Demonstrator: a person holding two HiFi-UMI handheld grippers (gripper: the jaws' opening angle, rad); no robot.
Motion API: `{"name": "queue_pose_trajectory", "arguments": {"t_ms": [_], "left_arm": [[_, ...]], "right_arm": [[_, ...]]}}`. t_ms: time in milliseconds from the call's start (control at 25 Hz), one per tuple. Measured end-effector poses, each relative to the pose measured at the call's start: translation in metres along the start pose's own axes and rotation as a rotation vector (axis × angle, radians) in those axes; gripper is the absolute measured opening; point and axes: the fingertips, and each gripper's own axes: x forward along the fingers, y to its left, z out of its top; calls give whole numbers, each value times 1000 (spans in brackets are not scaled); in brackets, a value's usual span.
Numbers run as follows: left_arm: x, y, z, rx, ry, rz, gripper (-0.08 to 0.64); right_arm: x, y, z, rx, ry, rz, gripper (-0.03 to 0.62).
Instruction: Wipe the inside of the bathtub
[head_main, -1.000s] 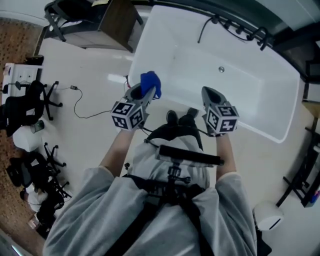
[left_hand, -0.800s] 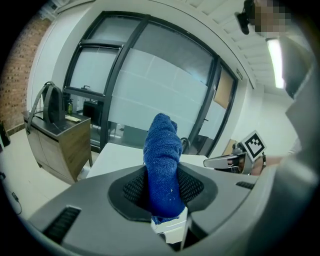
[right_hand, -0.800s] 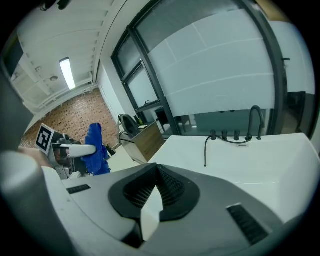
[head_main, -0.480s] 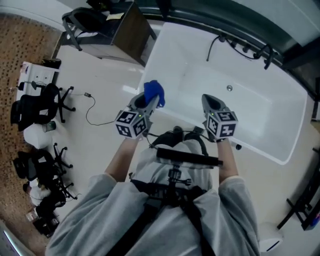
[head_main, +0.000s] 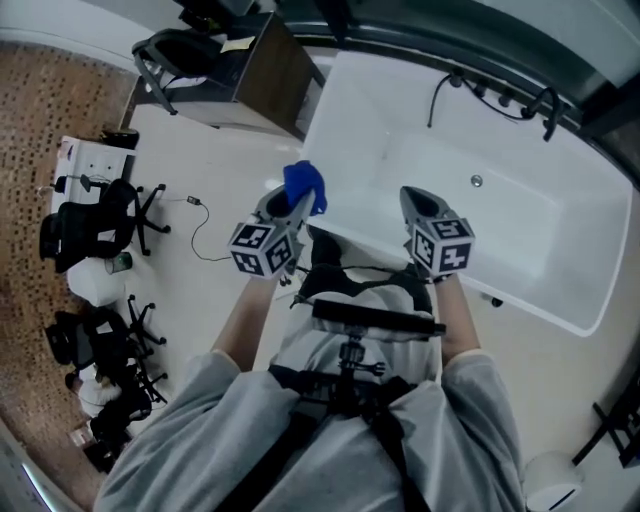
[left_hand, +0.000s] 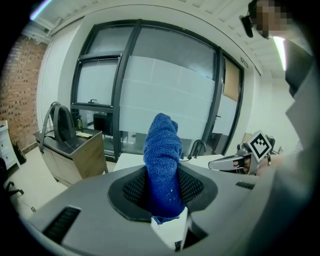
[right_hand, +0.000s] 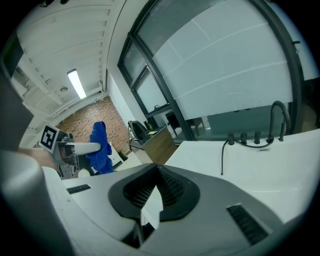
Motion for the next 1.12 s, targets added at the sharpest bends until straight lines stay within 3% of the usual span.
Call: {"name": "queue_pose_trajectory", "arguments": {"t_ms": [240, 440, 680, 920, 1120], "left_arm": [[25, 44, -22, 52, 84, -44, 133], [57, 89, -29, 174, 202, -86, 133], [123, 135, -54, 436, 420, -148, 133], [200, 175, -103, 803, 640, -195, 132], [265, 195, -135, 1070, 747, -201, 130]], "right_arm": [[44, 5, -16, 40, -6, -31, 9], [90, 12, -20, 68, 21, -51, 9], [154, 0, -30, 88, 52, -65, 9], [225, -38, -62, 90, 68, -93, 9], [267, -79, -79, 39, 78, -107, 9]]}}
